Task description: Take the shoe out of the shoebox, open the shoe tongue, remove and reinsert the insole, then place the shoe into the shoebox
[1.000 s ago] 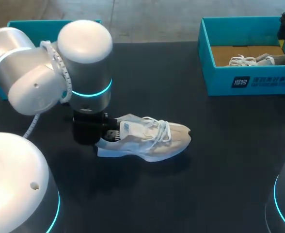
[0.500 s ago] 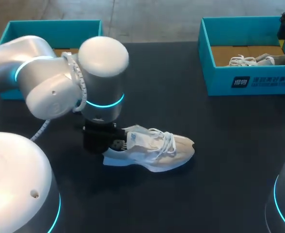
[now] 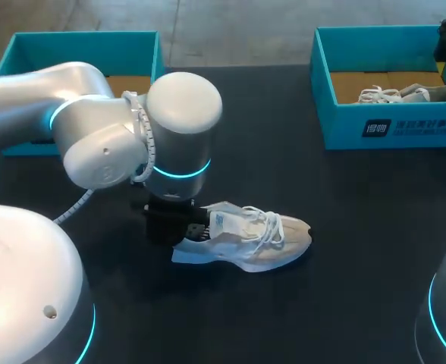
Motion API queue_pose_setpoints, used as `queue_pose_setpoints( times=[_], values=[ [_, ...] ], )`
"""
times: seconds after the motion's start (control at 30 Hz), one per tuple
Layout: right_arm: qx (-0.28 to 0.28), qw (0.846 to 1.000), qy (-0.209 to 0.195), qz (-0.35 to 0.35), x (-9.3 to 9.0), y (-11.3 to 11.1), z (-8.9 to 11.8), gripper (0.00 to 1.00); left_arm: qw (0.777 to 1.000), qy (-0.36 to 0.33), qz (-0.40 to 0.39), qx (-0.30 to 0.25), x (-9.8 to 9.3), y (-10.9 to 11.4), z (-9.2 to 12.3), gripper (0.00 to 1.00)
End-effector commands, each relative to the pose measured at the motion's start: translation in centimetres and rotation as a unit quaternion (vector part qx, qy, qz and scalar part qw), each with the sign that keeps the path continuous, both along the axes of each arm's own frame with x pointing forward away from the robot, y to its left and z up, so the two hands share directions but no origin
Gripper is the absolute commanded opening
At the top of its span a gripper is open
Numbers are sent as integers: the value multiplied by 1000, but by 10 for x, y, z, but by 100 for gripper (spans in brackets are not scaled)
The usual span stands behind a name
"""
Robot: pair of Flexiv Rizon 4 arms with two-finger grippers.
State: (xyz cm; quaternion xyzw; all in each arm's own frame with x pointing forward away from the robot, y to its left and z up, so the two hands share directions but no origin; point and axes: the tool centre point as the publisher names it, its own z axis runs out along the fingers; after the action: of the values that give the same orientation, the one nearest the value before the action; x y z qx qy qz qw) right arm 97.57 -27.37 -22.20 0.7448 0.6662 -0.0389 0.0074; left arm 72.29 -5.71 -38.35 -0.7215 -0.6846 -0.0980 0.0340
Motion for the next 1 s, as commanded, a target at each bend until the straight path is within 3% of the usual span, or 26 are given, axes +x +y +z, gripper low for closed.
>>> queue_pose_setpoints(
  times=[0.03,0.77,0.8,0.9,0.97,1.0],
  values=[
    [0,1000,-1,0,-1,0,0,100,1000,1,2,3,3,-4,-5,0],
    [0,1000,-1,0,-1,0,0,100,1000,9,7,2,6,-2,-5,2],
    [0,1000,-1,0,-1,0,0,100,1000,10,7,1,6,-2,-4,15],
    [0,1000,-1,0,-1,0,0,100,1000,17,9,-3,7,0,-2,22],
    [0,1000,-1,0,-1,0,0,100,1000,22,11,-10,8,1,1,54],
    [0,1000,-1,0,-1,0,0,100,1000,22,11,-12,8,2,3,78]
  ],
)
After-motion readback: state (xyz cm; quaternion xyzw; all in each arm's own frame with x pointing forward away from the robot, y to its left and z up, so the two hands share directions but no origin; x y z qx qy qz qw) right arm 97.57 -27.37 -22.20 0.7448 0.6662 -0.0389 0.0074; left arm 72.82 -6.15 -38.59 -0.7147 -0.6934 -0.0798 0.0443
